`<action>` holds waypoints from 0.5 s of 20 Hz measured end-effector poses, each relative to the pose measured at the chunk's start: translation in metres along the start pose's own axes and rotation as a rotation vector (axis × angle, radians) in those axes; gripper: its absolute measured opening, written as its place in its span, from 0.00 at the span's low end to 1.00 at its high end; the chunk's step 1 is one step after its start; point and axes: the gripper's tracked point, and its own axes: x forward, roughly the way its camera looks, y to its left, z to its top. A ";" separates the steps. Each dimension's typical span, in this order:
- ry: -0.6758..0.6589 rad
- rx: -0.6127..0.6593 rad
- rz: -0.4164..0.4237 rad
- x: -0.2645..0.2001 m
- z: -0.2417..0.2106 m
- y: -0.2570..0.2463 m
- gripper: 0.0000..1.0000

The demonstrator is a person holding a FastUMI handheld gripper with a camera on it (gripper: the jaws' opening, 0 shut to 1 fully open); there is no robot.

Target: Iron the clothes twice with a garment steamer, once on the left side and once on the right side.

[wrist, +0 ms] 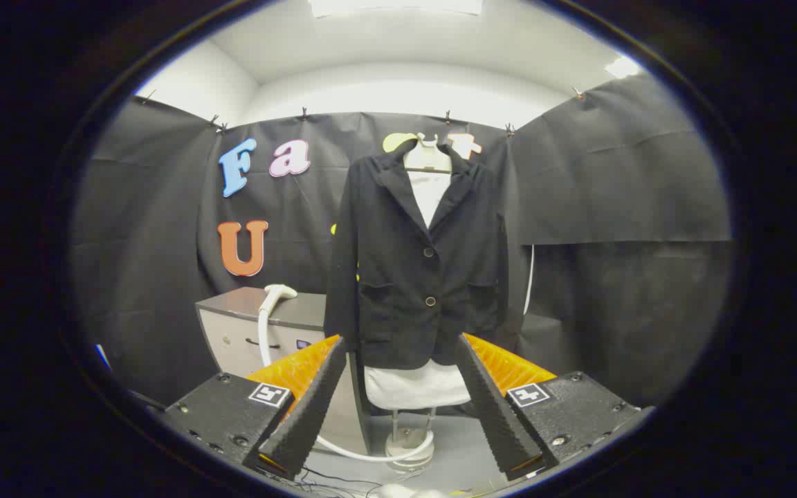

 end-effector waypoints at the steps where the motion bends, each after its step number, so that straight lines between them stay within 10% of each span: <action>1: 0.002 -0.001 0.004 -0.001 0.000 0.003 0.99; 10: 0.018 0.006 -0.028 0.000 -0.002 0.013 0.99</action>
